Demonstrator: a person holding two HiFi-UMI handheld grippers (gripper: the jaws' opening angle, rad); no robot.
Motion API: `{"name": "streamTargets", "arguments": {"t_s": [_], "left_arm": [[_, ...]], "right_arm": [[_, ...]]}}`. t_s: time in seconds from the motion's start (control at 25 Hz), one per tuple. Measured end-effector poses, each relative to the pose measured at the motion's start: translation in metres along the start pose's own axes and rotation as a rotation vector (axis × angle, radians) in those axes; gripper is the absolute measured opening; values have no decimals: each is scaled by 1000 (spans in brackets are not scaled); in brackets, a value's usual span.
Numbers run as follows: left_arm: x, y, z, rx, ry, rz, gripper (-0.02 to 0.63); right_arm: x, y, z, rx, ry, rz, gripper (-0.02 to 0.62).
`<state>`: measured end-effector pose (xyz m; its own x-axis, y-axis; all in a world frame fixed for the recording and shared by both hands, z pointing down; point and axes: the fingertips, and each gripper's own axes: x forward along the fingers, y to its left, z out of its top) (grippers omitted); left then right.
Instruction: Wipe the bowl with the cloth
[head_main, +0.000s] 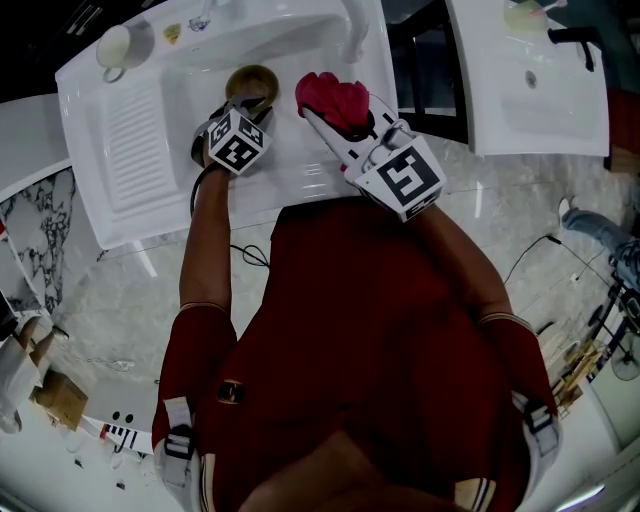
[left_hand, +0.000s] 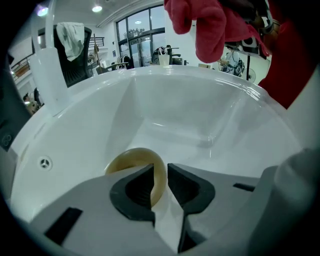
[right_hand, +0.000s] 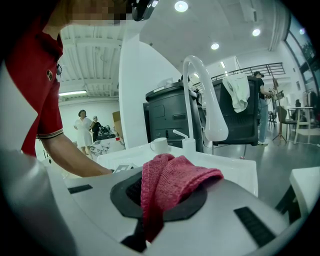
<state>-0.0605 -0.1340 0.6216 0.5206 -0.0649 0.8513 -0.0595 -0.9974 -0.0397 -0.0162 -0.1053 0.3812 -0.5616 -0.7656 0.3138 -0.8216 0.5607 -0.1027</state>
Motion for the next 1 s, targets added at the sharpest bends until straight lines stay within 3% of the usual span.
{"name": "streamTargets", "arguments": {"t_s": [0.44,1.0], "left_arm": [[-59,6,37,-36,-140,152,67],[-162,-15,100,-222,-453,322,65]], "right_arm": [[-7,12,6,-14,-44,52,28],[-15,26,23,-26,-93,108,28]]}}
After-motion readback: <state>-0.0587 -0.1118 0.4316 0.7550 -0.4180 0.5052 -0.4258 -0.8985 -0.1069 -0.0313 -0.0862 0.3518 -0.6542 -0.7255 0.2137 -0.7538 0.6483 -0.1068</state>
